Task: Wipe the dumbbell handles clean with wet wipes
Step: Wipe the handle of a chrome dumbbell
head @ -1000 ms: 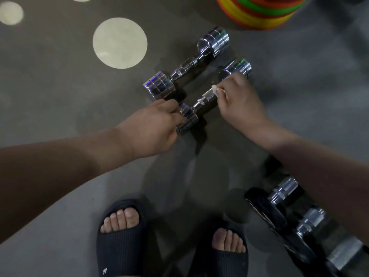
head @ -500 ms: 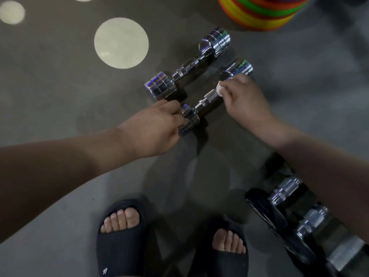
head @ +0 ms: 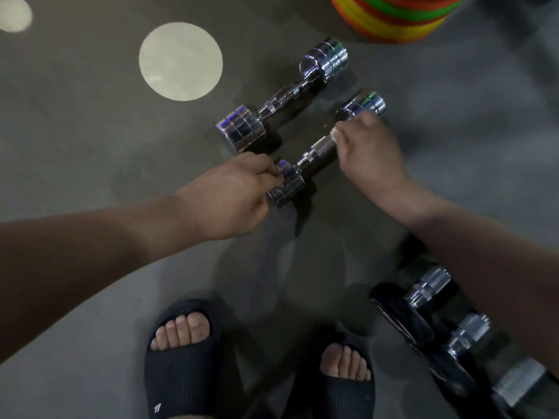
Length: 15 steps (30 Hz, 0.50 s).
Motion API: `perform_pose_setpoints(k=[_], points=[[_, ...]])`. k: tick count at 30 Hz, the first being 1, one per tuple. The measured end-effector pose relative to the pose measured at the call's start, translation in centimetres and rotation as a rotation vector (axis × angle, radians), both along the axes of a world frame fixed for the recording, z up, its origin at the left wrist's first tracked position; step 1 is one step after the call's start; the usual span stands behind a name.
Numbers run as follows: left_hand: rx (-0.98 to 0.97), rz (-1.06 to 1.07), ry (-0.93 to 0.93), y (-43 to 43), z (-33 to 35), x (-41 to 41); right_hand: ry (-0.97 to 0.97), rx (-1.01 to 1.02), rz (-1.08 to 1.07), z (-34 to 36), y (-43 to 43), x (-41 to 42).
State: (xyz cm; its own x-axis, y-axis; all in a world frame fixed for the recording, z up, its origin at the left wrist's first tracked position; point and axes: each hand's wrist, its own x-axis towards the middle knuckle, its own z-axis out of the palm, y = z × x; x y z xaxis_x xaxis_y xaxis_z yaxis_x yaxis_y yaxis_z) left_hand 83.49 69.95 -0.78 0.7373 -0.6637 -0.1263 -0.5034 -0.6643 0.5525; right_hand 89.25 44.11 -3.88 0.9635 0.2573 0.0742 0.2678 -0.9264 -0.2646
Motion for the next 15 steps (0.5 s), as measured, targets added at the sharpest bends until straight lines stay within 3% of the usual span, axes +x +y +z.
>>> perform_pose_setpoints(k=[2, 6, 11, 13, 15], points=[[0.016, -0.012, -0.016, -0.1, 0.2, -0.2, 0.003, -0.014, -0.007, 0.2, 0.7, -0.6], [0.055, -0.036, -0.06, -0.1, 0.3, -0.7, 0.148, 0.037, 0.335, 0.3, 2.7, -3.1], [0.064, -0.04, -0.03, 0.0, 0.1, -1.2, 0.021, -0.004, 0.024, 0.3, 1.0, -0.8], [0.065, -0.049, -0.021, 0.2, 0.0, -1.1, 0.044, -0.001, 0.076, 0.4, 2.2, -1.7], [0.061, -0.054, -0.011, 0.1, 0.0, -0.8, 0.117, 0.03, 0.272, 0.4, 3.1, -2.8]])
